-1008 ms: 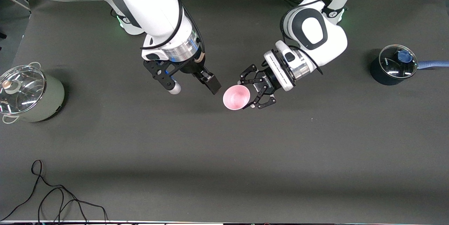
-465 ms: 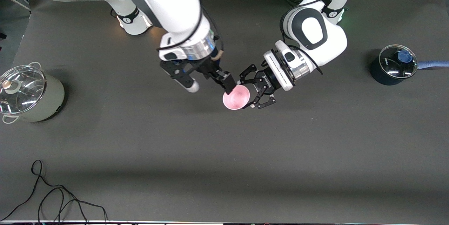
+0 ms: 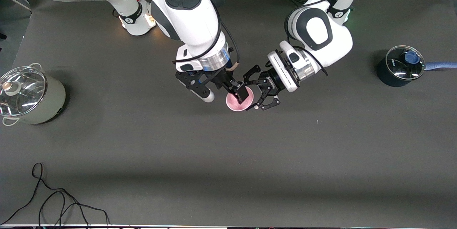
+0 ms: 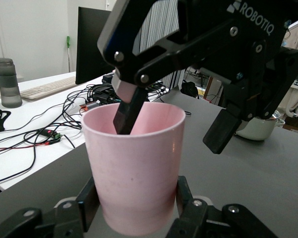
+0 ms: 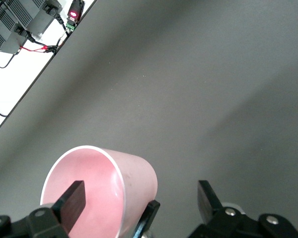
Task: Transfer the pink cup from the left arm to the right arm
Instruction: 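Close the right gripper on the pink cup rim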
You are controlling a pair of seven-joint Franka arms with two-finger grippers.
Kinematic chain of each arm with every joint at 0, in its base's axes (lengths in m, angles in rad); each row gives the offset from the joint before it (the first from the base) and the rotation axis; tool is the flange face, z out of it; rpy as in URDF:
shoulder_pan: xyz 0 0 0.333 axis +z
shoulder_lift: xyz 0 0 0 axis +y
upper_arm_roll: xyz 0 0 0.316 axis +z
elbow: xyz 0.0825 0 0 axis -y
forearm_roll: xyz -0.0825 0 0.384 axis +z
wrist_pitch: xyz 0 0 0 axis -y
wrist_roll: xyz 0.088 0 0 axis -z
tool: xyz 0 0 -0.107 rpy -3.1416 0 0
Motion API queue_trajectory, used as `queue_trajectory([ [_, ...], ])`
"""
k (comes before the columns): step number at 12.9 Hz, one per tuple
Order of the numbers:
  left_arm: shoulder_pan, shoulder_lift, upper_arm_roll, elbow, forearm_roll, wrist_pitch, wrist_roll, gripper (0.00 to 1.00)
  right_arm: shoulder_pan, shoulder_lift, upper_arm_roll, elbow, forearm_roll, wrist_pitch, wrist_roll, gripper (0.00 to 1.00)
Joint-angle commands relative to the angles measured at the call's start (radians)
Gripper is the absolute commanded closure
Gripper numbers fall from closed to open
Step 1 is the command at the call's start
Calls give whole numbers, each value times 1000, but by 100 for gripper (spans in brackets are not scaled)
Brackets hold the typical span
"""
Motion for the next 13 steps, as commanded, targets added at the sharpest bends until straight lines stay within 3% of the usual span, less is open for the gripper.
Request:
queue_trajectory([
  [1,-18,1,7,14,-23,20,0,67,2,14,0,24,-16,0,-1,0],
  [5,-18,0,5,14,-23,20,0,67,-7,16,0,16,-7,-4,-14,2],
  [7,-18,0,5,14,-23,20,0,67,-10,22,0,16,24,-13,-11,10],
  [10,-18,0,7,14,-23,20,0,67,-12,30,0,14,76,-13,-9,3],
  [13,-18,0,5,14,-23,20,0,66,-12,36,0,14,77,-68,-12,3],
])
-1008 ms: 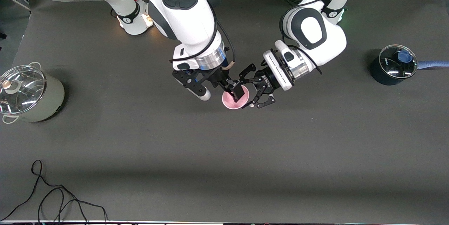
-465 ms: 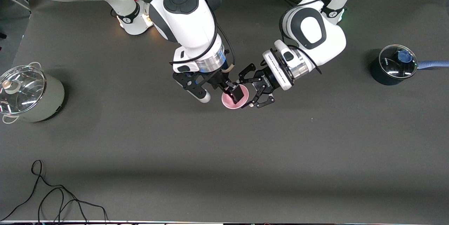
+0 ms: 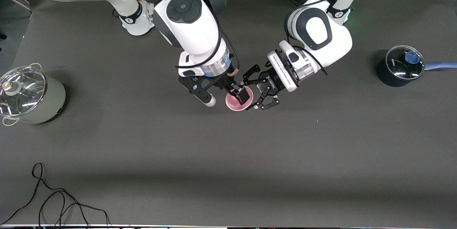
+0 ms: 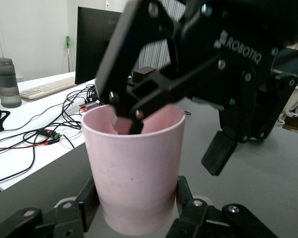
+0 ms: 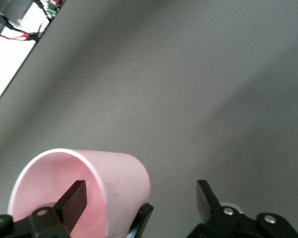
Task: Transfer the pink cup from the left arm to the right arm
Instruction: 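Close the right gripper on the pink cup rim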
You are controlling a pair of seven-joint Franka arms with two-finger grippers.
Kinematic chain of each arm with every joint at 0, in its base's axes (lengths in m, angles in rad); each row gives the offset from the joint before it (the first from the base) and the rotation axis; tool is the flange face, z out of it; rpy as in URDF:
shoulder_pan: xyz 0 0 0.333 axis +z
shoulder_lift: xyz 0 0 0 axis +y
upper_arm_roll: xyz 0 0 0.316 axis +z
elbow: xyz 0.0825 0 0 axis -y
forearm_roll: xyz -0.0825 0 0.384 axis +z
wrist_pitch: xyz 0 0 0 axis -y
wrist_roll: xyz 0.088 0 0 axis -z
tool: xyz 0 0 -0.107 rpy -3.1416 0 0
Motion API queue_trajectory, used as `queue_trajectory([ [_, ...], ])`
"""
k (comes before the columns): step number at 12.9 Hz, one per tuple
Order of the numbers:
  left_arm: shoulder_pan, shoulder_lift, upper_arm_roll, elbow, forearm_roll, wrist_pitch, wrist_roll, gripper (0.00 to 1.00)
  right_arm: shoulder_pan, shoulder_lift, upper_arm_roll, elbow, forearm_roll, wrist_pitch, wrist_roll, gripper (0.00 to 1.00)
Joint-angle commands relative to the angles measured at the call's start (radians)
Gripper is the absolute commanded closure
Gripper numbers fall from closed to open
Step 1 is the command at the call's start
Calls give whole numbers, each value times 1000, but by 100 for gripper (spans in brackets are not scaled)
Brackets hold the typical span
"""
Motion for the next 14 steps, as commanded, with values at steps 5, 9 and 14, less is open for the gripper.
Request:
queue_trajectory([
  [5,-16,0,7,14,-23,19,0,66,-11,6,-4,17,17,-51,-17,100],
  [9,-16,0,7,14,-23,19,0,65,-17,6,-6,17,19,-51,-78,100],
  [14,-15,0,7,14,-23,19,0,57,-52,-9,0,23,20,-95,-145,100],
])
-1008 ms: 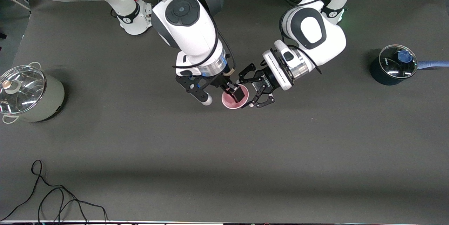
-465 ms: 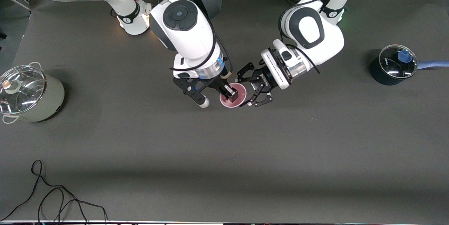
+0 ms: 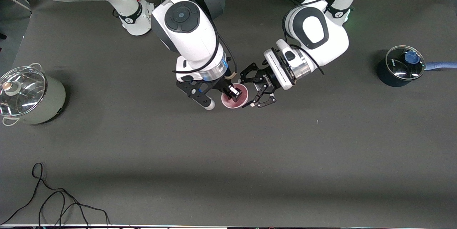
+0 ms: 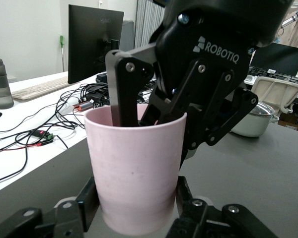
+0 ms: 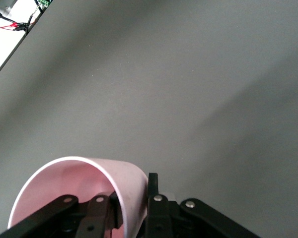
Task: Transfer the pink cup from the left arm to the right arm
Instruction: 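Close the right gripper on the pink cup rim, then open the left gripper while the right gripper pulls the cup away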
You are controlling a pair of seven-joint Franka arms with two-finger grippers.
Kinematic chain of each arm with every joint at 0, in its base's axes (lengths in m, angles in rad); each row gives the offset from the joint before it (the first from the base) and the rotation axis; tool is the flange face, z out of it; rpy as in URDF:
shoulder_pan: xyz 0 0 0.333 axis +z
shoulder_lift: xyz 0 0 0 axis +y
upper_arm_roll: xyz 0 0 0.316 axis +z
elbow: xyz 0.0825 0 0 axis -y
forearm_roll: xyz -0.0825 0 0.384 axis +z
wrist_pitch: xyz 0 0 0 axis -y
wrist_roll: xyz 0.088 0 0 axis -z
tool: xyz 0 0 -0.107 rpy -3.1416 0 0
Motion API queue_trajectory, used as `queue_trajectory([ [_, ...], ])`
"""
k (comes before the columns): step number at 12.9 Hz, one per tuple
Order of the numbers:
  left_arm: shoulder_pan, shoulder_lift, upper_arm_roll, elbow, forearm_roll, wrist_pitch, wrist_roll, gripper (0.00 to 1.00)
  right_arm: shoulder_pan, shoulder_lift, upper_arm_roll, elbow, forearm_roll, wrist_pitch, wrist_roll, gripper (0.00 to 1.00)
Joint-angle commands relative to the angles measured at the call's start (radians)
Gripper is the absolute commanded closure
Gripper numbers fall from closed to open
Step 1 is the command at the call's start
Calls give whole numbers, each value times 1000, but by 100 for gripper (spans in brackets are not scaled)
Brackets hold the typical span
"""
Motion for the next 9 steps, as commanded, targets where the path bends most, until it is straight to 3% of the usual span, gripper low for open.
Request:
queue_trajectory([
  [1,1,-4,9,13,-24,20,-13,39,-33,-14,-1,21,-4,-99,-93,100],
  [2,1,-4,9,13,-24,20,-13,19,-35,-23,-2,21,-4,-113,-96,100],
  [3,1,-4,9,13,-24,20,-13,12,-39,-41,-2,19,-3,-127,-99,100],
  [9,1,-4,9,13,-24,20,-13,9,-67,-74,-5,18,17,-152,-173,100],
])
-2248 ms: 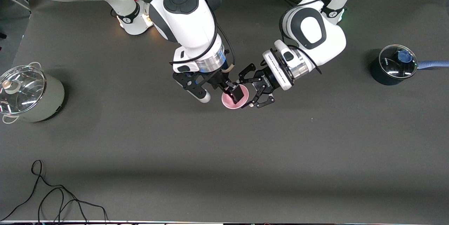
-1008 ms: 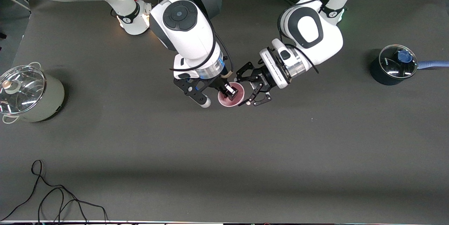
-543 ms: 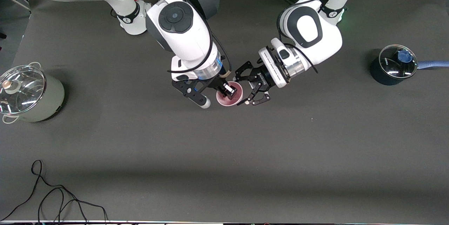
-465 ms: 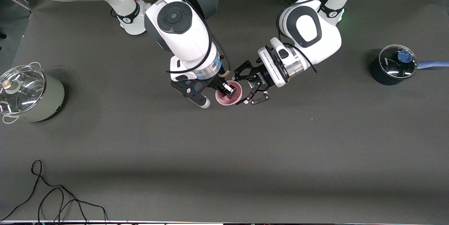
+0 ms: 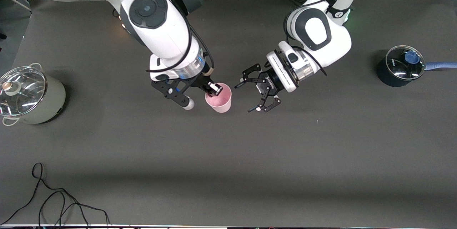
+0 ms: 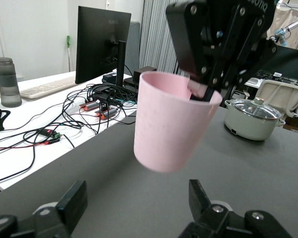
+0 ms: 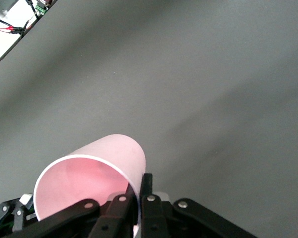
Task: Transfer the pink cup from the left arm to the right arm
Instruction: 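Open the left gripper while the right gripper pulls the cup away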
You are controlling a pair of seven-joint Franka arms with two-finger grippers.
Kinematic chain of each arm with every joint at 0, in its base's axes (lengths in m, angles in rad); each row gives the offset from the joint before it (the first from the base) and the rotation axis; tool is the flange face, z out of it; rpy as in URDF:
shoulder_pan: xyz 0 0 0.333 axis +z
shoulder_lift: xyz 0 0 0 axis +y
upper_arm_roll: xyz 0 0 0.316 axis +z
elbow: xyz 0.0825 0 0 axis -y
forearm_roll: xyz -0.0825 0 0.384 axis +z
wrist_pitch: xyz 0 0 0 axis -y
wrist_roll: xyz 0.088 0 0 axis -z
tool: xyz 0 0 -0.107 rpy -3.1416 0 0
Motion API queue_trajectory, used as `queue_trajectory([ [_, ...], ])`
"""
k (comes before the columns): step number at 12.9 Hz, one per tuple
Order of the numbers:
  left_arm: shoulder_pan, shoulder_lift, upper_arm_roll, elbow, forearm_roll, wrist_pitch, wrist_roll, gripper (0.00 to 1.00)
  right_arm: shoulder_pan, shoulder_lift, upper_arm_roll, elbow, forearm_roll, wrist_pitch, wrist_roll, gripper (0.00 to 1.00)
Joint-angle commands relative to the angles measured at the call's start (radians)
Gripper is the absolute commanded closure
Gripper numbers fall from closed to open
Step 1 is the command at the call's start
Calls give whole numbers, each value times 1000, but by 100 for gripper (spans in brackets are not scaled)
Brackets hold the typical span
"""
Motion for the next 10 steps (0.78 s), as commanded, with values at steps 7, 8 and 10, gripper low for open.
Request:
queue_trajectory([
  [7,139,17,12,1,9,-40,-29,0,-192,-112,-10,-18,9,-295,-525,100],
  [8,185,19,14,-5,23,-99,-38,0,-229,-126,-10,-31,3,-344,-593,100],
  [10,303,17,14,-61,84,-248,-52,0,-300,-183,-24,-106,-3,-366,-769,100],
])
